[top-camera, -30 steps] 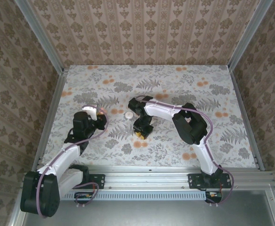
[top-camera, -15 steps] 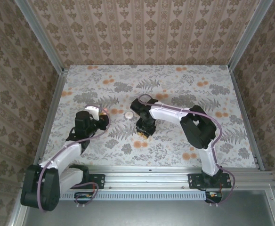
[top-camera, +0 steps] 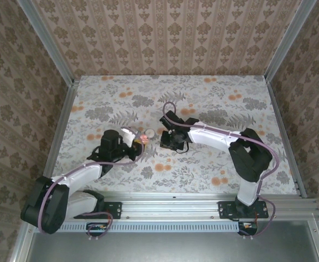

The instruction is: Insert the wireless bluetooth earbuds into the charging case

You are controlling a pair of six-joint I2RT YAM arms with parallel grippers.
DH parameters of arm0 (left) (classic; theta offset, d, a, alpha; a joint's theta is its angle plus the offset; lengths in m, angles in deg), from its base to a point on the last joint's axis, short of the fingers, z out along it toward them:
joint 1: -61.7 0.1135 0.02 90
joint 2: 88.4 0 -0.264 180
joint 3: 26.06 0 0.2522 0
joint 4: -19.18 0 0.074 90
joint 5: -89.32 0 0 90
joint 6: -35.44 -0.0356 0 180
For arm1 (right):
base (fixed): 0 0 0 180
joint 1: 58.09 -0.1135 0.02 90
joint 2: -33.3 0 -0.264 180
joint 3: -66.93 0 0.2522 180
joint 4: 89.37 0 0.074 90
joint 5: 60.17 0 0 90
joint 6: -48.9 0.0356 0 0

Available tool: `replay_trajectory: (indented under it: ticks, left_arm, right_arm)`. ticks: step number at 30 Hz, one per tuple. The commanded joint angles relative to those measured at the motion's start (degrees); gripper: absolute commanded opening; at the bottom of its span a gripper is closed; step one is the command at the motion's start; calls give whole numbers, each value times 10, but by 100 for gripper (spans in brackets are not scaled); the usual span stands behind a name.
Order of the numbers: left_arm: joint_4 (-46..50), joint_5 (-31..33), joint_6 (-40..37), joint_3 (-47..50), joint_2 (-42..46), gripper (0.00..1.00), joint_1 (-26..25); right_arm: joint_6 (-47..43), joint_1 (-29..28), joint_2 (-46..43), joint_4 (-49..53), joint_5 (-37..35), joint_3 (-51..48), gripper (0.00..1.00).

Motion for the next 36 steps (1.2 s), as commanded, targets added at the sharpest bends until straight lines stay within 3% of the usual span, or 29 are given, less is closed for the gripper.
replay_trajectory:
  ticks: [1,11,19,36]
  left_arm:
    - [22,-12,-49,-16,4,10,-13]
    - [38,-70,-136,-32,-24,9,-18]
    - [56,-115,-201,-45,-20,9,-28]
    - [52,-98,-234,-52,2,9,-46]
  right_arm:
    - [-97,8,-32,-57,-11,-29,21]
    - [-211,8,-149,-137,-60,-130,21]
    - [-238,7,-228,-243,-36,-204,22]
    - [-258,-34,-258,-294,-24,-227,22]
